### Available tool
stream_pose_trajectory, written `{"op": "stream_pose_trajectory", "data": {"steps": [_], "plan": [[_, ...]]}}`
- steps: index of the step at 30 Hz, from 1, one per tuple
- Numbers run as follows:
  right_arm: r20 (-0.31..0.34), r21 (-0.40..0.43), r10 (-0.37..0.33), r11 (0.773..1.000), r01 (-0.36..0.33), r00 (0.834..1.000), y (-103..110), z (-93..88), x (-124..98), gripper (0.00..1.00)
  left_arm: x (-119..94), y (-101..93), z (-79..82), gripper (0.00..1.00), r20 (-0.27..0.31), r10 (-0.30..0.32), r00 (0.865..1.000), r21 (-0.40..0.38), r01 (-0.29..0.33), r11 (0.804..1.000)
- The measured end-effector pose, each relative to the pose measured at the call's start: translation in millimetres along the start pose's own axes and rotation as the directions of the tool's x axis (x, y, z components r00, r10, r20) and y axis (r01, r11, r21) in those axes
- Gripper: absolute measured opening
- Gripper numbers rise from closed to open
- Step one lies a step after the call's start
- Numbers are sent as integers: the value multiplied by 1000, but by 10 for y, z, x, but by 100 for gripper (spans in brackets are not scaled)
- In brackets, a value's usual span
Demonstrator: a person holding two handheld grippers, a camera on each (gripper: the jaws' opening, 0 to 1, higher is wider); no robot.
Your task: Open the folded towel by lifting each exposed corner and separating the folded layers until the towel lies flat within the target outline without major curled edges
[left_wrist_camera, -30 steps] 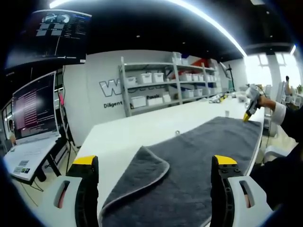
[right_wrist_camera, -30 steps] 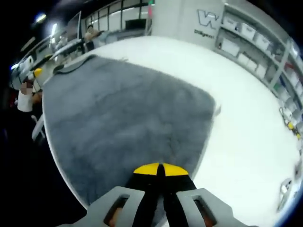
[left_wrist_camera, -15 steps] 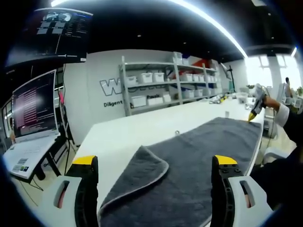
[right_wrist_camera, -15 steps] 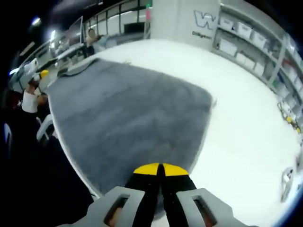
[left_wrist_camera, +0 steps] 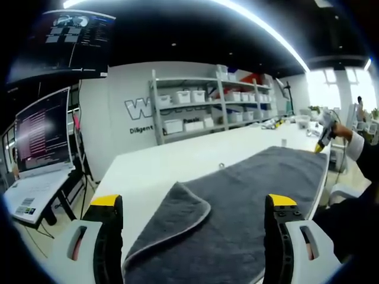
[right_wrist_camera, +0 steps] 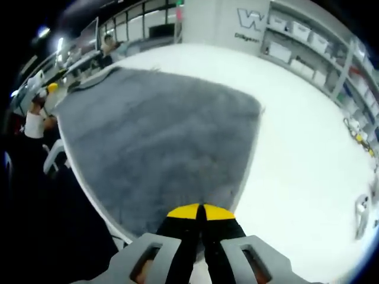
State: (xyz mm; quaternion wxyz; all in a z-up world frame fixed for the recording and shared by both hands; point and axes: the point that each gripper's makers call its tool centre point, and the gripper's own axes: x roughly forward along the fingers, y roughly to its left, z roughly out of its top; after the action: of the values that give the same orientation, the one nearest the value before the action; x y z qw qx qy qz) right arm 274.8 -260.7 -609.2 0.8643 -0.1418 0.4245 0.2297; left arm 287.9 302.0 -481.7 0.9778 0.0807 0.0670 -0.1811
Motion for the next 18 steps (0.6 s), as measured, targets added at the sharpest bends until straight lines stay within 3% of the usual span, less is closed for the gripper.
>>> {"op": "stream_pose_trajectory", "data": {"steps": [10,18], "plan": [[38,-11,-18,1000,18,999,7,21,-108,0,16,14,-14,98,-5,0,1000,3,0,1000],[45,7,-18,1000,18,999,-161,-1,-164,0,20,9,-16,98,-6,0,1000,5,0,1000]]}}
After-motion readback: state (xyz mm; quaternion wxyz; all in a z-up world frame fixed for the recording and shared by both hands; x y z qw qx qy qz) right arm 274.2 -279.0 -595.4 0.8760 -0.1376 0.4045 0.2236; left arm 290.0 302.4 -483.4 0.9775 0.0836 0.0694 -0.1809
